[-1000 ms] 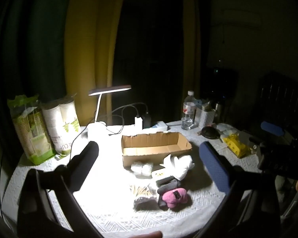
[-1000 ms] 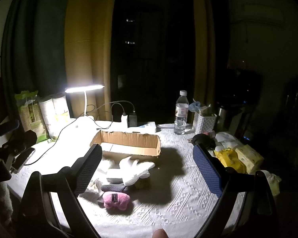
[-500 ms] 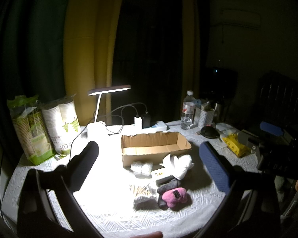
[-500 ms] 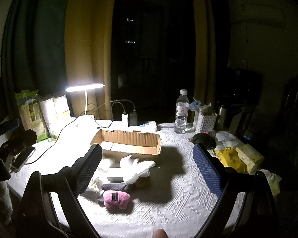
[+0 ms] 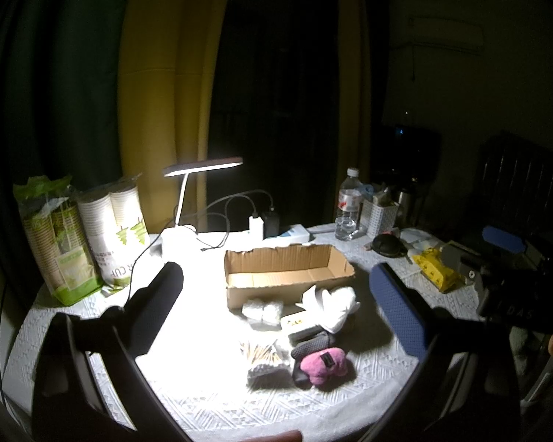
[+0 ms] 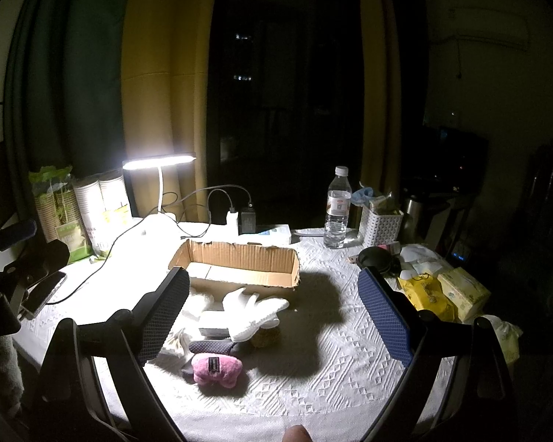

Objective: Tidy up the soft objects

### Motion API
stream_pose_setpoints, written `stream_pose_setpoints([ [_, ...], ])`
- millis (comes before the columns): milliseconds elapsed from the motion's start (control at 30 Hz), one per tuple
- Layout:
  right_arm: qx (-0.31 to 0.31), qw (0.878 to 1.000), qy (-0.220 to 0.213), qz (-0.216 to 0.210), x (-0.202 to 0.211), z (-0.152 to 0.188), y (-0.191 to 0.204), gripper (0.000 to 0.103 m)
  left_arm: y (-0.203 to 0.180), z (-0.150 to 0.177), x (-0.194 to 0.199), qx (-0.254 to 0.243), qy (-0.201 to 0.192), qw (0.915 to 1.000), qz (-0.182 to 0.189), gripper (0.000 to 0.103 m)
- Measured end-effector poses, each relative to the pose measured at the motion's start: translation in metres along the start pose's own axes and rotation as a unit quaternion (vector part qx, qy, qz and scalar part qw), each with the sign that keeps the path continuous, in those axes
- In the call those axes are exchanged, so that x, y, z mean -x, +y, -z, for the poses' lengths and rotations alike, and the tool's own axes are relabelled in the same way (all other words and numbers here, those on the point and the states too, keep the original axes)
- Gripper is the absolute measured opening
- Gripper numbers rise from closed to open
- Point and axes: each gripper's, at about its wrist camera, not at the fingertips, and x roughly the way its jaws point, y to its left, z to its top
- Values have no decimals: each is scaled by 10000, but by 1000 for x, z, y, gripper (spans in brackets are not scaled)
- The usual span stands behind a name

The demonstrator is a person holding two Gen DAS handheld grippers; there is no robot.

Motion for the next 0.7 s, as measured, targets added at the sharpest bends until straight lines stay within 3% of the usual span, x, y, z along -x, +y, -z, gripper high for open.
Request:
stream_pose_setpoints([
  [700,2,10000,0,-7,1,0,-1,95,-2,-1,3,1,-23,10000,-10,102],
])
